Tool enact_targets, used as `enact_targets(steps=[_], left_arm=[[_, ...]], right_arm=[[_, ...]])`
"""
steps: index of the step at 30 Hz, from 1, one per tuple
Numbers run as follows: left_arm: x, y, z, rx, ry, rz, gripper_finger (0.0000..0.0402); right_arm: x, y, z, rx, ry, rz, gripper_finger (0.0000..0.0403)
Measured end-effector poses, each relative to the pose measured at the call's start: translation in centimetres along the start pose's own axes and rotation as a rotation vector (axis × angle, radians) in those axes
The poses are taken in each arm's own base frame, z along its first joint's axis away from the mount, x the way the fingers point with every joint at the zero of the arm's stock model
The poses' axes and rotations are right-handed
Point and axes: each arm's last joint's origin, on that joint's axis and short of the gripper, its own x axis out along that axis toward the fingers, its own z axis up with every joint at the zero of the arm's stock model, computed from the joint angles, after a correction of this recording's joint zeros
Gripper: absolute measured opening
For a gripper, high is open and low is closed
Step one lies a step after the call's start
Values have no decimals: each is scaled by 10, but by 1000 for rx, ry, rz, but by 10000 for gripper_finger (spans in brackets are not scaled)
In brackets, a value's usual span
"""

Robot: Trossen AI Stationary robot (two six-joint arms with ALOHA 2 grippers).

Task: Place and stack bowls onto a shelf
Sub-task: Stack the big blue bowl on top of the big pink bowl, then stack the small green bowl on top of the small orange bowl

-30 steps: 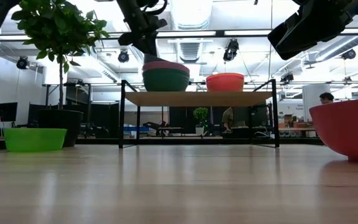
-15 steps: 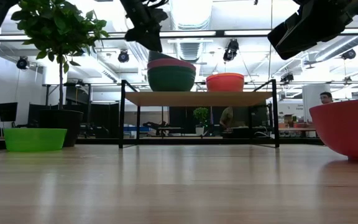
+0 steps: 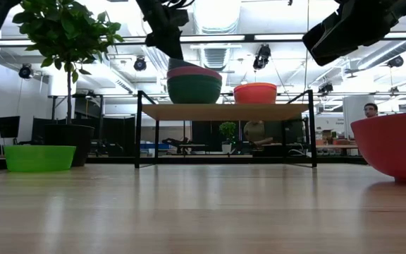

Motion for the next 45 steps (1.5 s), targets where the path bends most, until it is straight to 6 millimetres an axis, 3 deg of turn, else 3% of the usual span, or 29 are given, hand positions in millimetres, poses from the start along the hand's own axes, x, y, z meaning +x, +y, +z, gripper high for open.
enact_targets(steps=[22,33,41,45], left_arm=[[18,-3,-12,-58,72,-6,77],[25,-13,8,-55,-143,-21,77],[46,-16,-2,-54,-114,-15,77],[47,-20,-4,-48,-107,-23,77]], right_arm=[[2,0,-4,-8,1,0,9],[2,0,-4,-13,-2,-1,9],[2,0,-4,-15,-2,-1,9],[2,0,-4,-7,-2,-2,9]])
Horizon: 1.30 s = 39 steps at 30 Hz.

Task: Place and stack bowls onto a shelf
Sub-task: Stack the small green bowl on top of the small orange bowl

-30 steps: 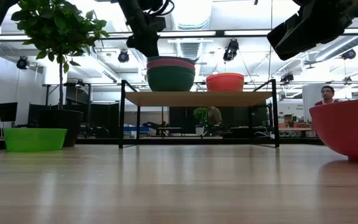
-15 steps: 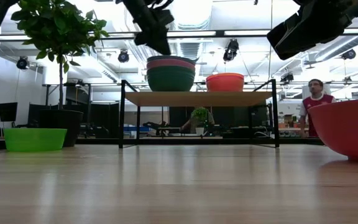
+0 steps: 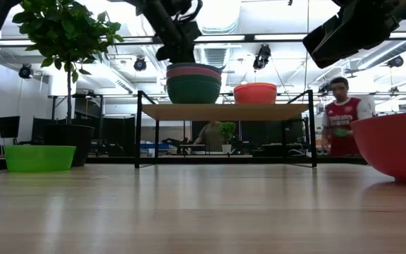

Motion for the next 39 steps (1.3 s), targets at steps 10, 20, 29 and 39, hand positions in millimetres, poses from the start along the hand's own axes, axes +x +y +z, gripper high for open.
enact_targets(steps=[10,20,29,39], left_arm=[[-42,-50,6,89,-92,-106,77],[-70,-126,-25,272,77,-252,77],[-72,-171,-88,381,371,-290,77],[-52,-166,-166,181,786,-8,77]], right_arm=[[0,-1,0,241,-7,-51,9],[0,-2,-7,415,60,-62,9],[-7,-1,2,403,119,-54,9],[-10,-2,13,262,77,-94,9]])
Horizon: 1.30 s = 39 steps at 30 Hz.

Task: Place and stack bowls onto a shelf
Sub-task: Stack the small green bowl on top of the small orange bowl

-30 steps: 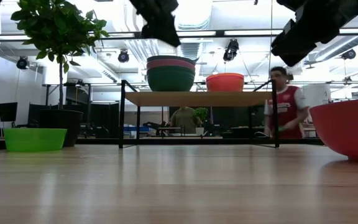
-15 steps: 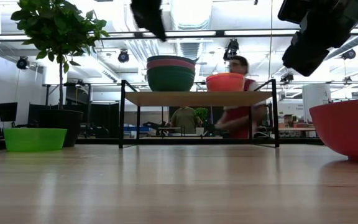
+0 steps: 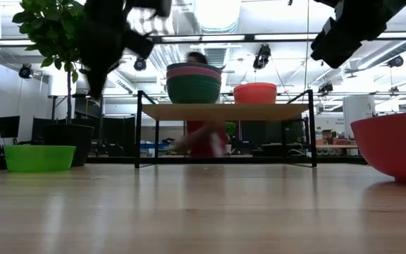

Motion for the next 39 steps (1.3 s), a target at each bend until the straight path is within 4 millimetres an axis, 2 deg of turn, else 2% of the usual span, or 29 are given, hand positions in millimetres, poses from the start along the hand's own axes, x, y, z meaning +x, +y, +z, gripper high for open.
enact_targets(steps=[7,14,18,24,33,39], left_arm=[[55,11,-27,-192,171,171,77],[87,17,-47,-260,241,275,77],[95,17,-50,-267,222,283,77],[97,17,-46,-280,178,273,79],[111,20,-46,-329,141,270,127],[116,20,-46,-343,102,278,123]], right_arm=[[0,0,0,-14,-2,-5,9],[0,0,0,-27,-6,-17,9],[0,-1,0,-26,-8,-22,9],[0,0,1,-16,-11,-21,9],[0,0,1,-16,-14,-20,9],[0,0,1,-15,-14,-20,9]])
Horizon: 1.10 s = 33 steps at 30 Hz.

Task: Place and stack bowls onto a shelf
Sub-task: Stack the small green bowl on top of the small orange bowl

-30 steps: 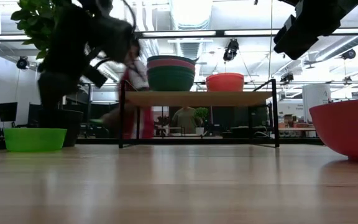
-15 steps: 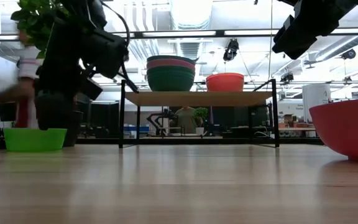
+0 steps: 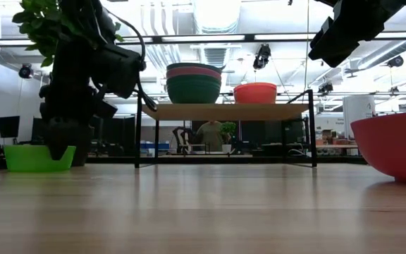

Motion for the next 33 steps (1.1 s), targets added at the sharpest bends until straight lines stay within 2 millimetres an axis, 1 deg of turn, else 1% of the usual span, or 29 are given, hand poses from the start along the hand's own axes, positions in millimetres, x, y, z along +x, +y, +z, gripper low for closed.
enact_targets(steps=[2,4,10,13,17,20,24,28,33], left_arm=[[0,0,0,-1,-1,0,112],[0,0,0,-2,-2,0,92],[1,-1,1,-10,-14,-12,12],[-1,-3,1,-6,-17,-19,6],[-10,-6,3,28,-4,-67,1],[-23,-10,3,99,5,-96,1],[-44,-16,2,239,-37,-120,0],[-71,-25,2,351,-117,-167,0],[-107,-31,6,412,-238,-230,0]], right_arm=[[0,0,0,0,0,0,9],[0,0,0,0,0,0,9],[0,0,0,0,0,0,9],[0,0,0,0,0,0,9],[0,0,0,0,1,0,9],[0,0,0,-1,3,0,9],[0,0,-3,-6,26,-4,9],[-1,3,-5,-19,40,6,9],[-2,9,-7,-55,43,31,9]])
